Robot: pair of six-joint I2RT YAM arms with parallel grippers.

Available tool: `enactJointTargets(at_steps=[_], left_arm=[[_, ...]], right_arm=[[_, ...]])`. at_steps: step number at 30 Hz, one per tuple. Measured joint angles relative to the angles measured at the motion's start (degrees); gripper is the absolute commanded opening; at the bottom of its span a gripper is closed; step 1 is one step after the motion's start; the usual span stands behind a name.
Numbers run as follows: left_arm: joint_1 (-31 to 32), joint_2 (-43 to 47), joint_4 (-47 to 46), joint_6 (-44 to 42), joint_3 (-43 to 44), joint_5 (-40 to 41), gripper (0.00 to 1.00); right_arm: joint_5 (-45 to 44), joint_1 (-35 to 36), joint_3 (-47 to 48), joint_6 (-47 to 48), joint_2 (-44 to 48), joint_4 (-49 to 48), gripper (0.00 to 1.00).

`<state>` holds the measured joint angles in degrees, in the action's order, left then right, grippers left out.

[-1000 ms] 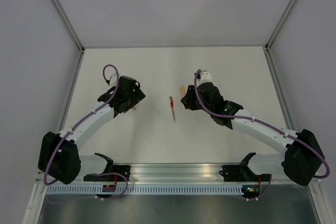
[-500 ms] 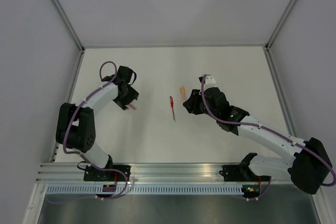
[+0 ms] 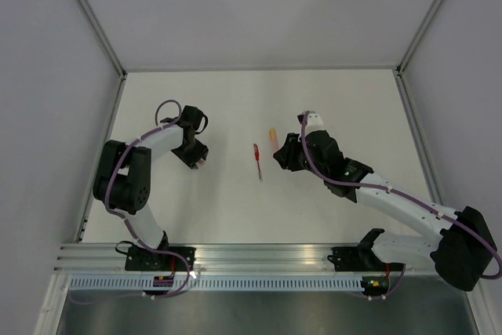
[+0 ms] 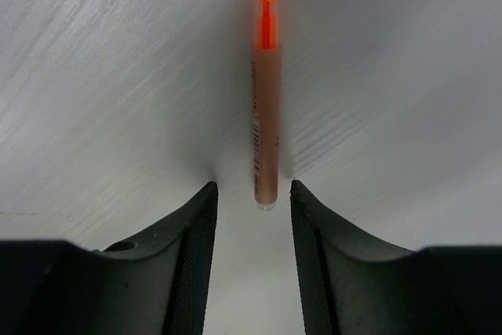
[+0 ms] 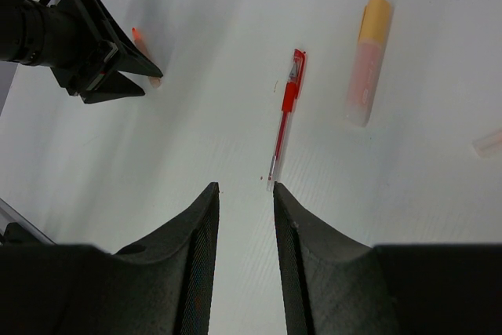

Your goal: Insert the pens into the pen caps

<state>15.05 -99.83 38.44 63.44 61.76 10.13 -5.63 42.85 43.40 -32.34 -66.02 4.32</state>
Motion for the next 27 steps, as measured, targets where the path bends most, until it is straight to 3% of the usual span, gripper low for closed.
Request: enactJointTargets(at_steps=[10, 13, 14, 22, 27], left_arm=[[-0.9, -1.5, -2.6, 0.2, -0.2, -0.6, 0.27], [-0.9, -1.7, -3.5, 0.2, 0.0, -1.2, 0.05], [-0.9, -1.7, -3.7, 0.2, 0.0, -1.4, 0.02], [-0.9, -0.5, -5.3, -2.4, -1.2, -1.9, 0.02], [-0.5, 9.5, -15.0, -12.0, -12.5, -11.4, 0.02]], right_arm=[[0.0, 0.0, 0.0, 0.0, 0.0, 0.0, 0.39], [0.0, 0.0, 0.0, 0.0, 0.1, 0.1, 0.40], [0.0, 0.0, 0.0, 0.0, 0.2, 0.1, 0.40], [0.0, 0.0, 0.0, 0.0, 1.4, 0.4, 0.40], [1.8, 0.0, -1.8, 0.3, 2.4, -1.4, 0.48]])
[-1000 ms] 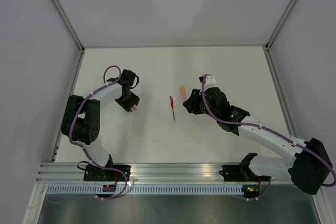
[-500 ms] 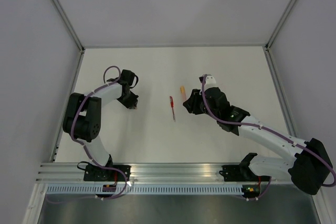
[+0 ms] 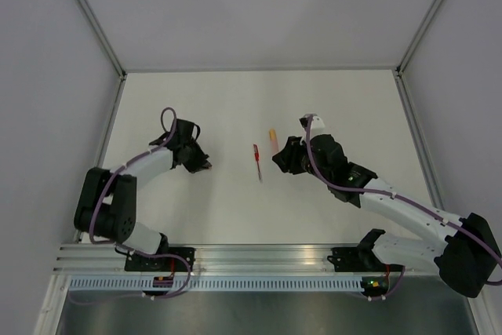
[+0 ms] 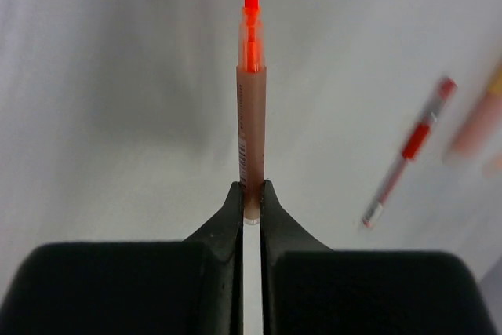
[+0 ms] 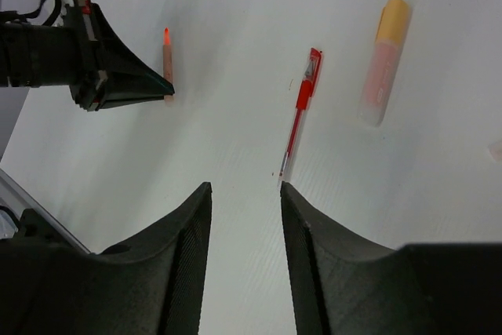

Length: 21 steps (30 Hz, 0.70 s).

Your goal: Insert the pens into the pen caps

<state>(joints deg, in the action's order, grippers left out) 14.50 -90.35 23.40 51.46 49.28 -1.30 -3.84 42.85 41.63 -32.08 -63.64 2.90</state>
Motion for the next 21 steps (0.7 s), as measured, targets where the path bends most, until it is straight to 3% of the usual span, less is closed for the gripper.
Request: enactJointTargets(at_steps=[5, 9, 14, 21], left_arm=[[4.1, 20.1, -14.4, -7.8, -11.9, -15.7, 0.02], [10.2, 29.1, -26.7, -10.5, -15.6, -26.0, 0.02], [16.8, 31.4, -38.3, -11.5, -20.7, -35.3, 0.02], [21.5, 30.9, -46.4, -11.5, -24.0, -41.6, 0.02]], right_arm=[[3.5, 0.0, -4.7, 0.2, 3.4, -5.3, 0.54], [5.8, 0.0, -8.7, -0.8, 5.8, -12.3, 0.56], [9.3, 0.0, -14.8, -3.1, 8.7, -22.6, 0.57], [11.7, 0.0, -19.1, -5.5, 11.6, -32.2, 0.58]])
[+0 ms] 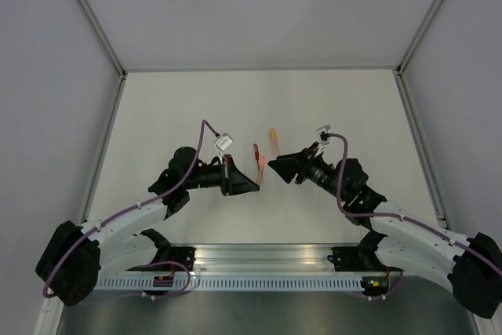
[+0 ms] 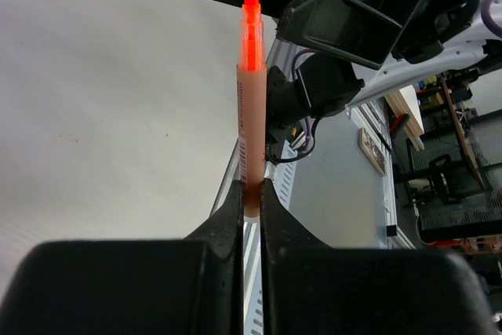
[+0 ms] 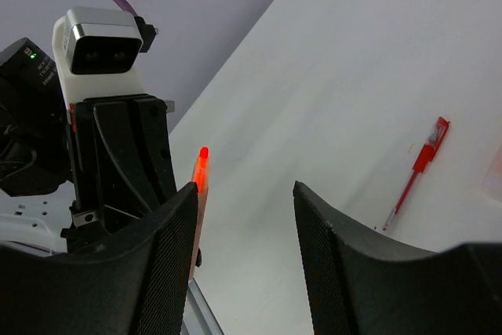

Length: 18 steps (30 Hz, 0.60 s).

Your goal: Insert the pens into the pen caps

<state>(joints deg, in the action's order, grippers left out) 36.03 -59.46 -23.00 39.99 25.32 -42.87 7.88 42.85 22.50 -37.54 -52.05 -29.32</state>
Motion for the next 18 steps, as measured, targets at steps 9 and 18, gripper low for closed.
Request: enactJointTargets(at_steps=[9, 18], left_arm=[[2.3, -1.3, -4.8, 0.0, 0.0, -1.4, 0.02], [3.0, -2.1, -7.6, 0.6, 0.0, -2.5, 0.02]], right_arm=[[2.6, 0.0, -1.1, -1.6, -0.2, -6.8, 0.57], [5.2, 0.0, -2.2, -2.8, -1.2, -10.7, 0.50]])
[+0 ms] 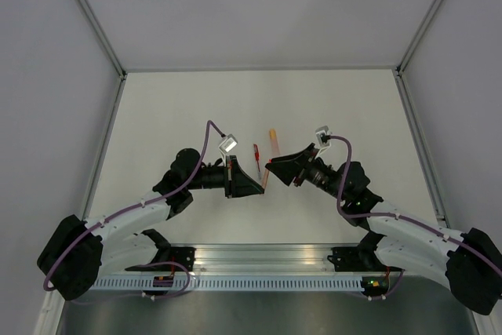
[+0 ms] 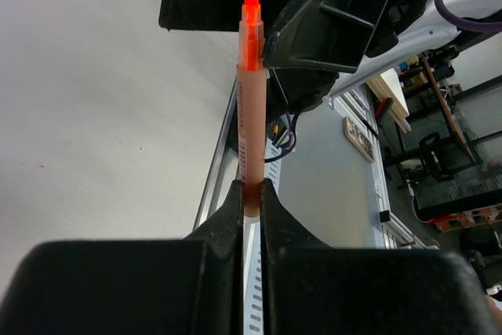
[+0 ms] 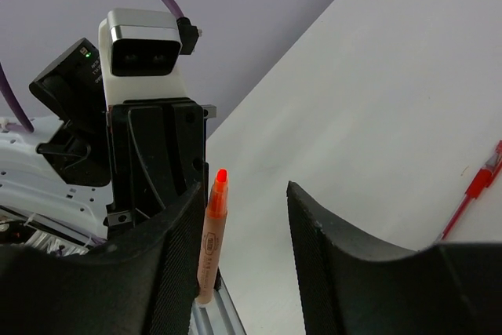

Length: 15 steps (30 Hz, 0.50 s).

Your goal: Insert the pens into the pen caps

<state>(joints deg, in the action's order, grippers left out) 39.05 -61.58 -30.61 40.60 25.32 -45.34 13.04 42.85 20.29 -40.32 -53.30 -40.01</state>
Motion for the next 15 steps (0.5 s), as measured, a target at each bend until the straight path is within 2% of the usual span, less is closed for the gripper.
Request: enactJointTargets(at_steps=[1, 6, 9, 10, 11, 14, 15], left_arm=[[0.0, 0.0, -0.2, 0.1, 0.0, -0.1, 0.02], [0.0, -0.3, -0.4, 0.7, 0.0, -0.1, 0.02], [0.0, -0.3, -0.6, 0.9, 0.0, -0.3, 0.02], [0.0, -0.3, -0.8, 0.9, 0.0, -0.5, 0.02], [0.0, -0.3, -1.1, 1.0, 0.0, -0.6, 0.02], [0.0, -0.6, -2.4, 1.0, 0.0, -1.2, 0.13], [0.1, -0.8, -2.8, 1.1, 0.0, -1.3, 0.25]], right_arm=[[0.4, 0.0, 0.0, -0.2, -0.5, -0.4, 0.42], [3.0, 0.0, 0.0, -1.3, -1.8, -3.1, 0.28], [4.1, 0.0, 0.0, -1.8, -1.9, -3.9, 0.16], [4.3, 0.0, 0.0, -2.0, -1.9, -4.3, 0.07], [4.6, 0.0, 0.0, -2.4, -1.9, -4.8, 0.02], [5.1, 0.0, -0.1, -3.3, -1.9, -5.9, 0.00], [5.2, 0.0, -0.2, -3.5, -1.9, -6.4, 0.00]])
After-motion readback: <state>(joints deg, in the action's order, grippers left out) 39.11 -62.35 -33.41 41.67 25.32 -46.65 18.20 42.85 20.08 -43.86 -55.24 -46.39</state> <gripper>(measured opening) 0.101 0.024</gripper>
